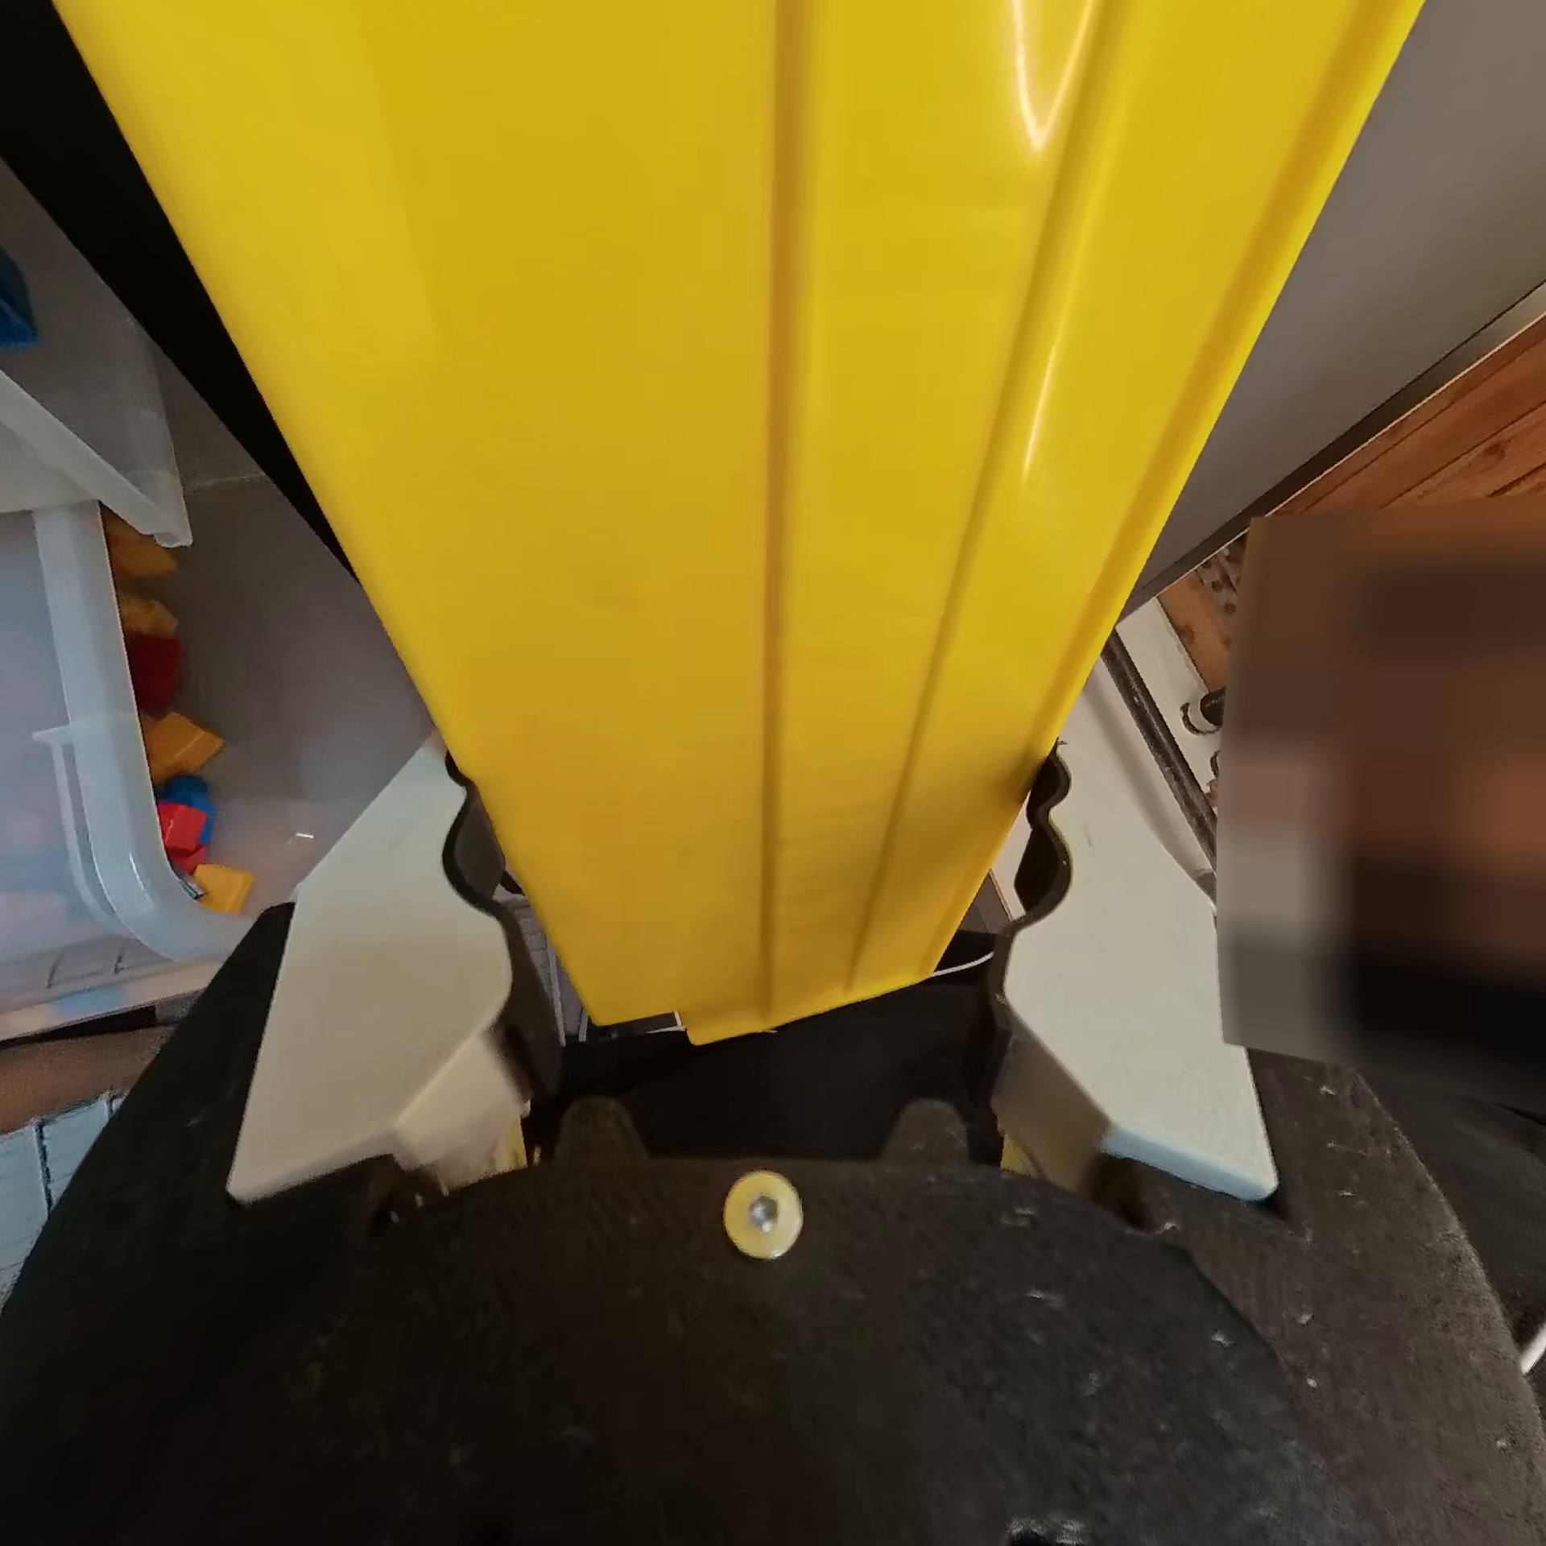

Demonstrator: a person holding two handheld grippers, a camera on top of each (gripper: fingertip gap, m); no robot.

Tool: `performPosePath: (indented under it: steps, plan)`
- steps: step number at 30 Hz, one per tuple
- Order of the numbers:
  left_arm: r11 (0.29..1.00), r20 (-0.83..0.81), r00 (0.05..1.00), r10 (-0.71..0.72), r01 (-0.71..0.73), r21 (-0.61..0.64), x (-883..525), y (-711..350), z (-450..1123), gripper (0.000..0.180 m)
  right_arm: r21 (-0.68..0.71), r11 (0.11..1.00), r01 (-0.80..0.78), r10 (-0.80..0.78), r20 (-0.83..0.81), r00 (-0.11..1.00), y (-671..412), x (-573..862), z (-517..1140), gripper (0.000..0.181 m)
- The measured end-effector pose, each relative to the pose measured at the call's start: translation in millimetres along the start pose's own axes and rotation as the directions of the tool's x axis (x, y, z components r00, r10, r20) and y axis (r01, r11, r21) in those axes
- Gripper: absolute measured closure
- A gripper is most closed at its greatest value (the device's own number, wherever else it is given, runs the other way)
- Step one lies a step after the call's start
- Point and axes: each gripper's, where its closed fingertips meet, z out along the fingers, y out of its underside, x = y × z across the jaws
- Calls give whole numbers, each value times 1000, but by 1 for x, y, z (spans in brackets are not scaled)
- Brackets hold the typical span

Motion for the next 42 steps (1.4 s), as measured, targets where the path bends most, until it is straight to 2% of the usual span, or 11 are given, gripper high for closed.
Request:
performPosePath:
  steps: [3, 5, 9, 12, 16, 20, 23, 25, 29, 39, 42]
  plan:
    - [999, 4, 1000, -7, 7, -32, 0, 3, 1, 52, 184, 982, 39, -31, -49, 998, -39, -23, -39, 153]
    - [999, 5, 1000, -11, 11, -46, -1, 4, 1, 52, 265, 957, 120, -107, -64, 992, -65, -58, -61, 153]
    - [998, 2, 1000, -15, 15, -65, -1, 4, 0, 52, 316, 889, 330, -337, -36, 941, -104, -159, -64, 152]
    - [997, -1, 1000, -18, 18, -74, -1, 5, 0, 52, 375, 809, 452, -507, 59, 860, -124, -246, -46, 151]
    - [996, -4, 1000, -21, 21, -81, -1, 5, 0, 52, 369, 719, 589, -680, 194, 707, -124, -339, -3, 149]
    - [997, -7, 1000, -22, 21, -80, -1, 5, 0, 52, 313, 648, 694, -761, 251, 597, -113, -380, 32, 142]
    - [997, -10, 1000, -23, 22, -80, -1, 5, 0, 53, 297, 640, 709, -768, 205, 607, -120, -375, 39, 128]
    - [997, -12, 1000, -23, 22, -80, -1, 5, 0, 53, 330, 664, 671, -743, 196, 640, -128, -369, 31, 127]
    - [996, -13, 1000, -26, 25, -83, 0, 5, 0, 53, 360, 710, 605, -683, 144, 716, -136, -340, 12, 127]
    - [995, -12, 999, -34, 33, -99, 0, 5, 0, 53, 375, 793, 480, -462, -142, 875, -127, -216, -38, 132]
    - [995, -13, 999, -34, 33, -99, 0, 5, 1, 53, 415, 826, 382, -370, -113, 922, -128, -187, -43, 132]
